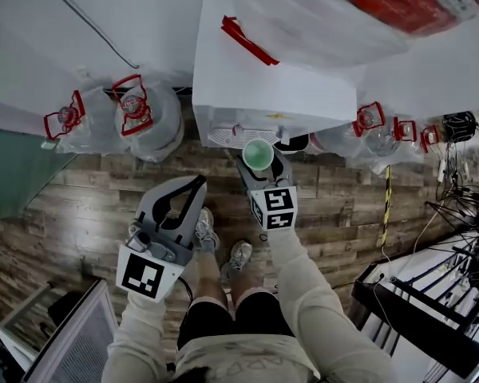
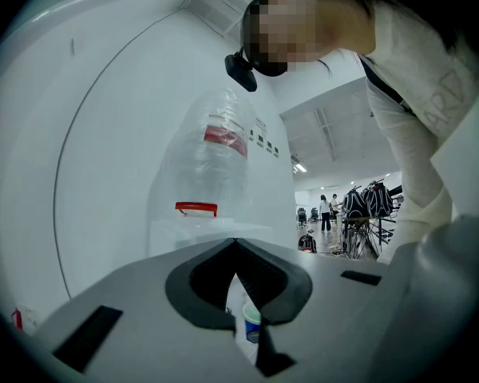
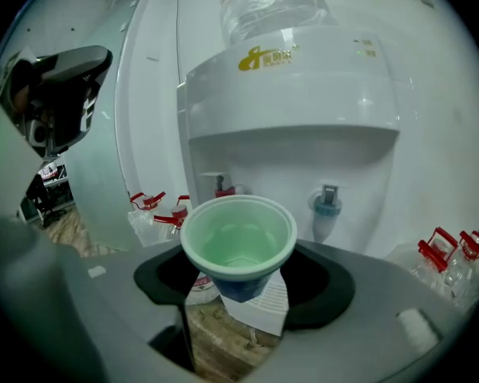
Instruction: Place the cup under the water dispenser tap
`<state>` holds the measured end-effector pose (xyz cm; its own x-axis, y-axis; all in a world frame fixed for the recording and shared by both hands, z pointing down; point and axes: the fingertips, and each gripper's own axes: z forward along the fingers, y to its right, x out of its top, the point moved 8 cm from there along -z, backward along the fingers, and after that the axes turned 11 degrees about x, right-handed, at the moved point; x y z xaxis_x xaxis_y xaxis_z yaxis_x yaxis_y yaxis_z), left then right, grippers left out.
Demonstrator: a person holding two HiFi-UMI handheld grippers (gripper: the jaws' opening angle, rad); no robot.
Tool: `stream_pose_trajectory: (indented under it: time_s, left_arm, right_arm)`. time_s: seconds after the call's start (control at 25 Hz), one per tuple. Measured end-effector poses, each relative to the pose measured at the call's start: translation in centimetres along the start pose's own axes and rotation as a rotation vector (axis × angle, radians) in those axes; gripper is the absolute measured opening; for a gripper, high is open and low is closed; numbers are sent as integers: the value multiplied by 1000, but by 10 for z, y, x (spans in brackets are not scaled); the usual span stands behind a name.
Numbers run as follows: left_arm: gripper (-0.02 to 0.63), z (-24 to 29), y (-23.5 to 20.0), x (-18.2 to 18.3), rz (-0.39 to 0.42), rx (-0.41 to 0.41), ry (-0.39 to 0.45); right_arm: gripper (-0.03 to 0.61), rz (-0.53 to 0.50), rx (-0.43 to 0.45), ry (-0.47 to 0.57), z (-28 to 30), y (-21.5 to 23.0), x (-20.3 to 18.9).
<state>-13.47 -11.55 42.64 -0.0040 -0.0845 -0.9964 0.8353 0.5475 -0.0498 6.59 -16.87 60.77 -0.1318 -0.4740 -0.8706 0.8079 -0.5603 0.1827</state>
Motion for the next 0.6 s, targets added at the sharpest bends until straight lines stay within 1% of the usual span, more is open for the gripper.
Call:
stream_pose_trajectory:
  time_s: [0.16, 0.4, 0.6]
  left_arm:
    - [5, -3, -1, -17, -1, -2, -22]
    - [5, -4, -6, -33, 0, -3, -28]
    - [5, -3, -11, -44, -1, -4, -28]
  right_arm:
    - [314, 35, -19, -2, 12, 12, -16]
    - [314, 37, -32, -30, 31, 23, -35]
    - [314, 78, -57, -58, 46, 35, -57]
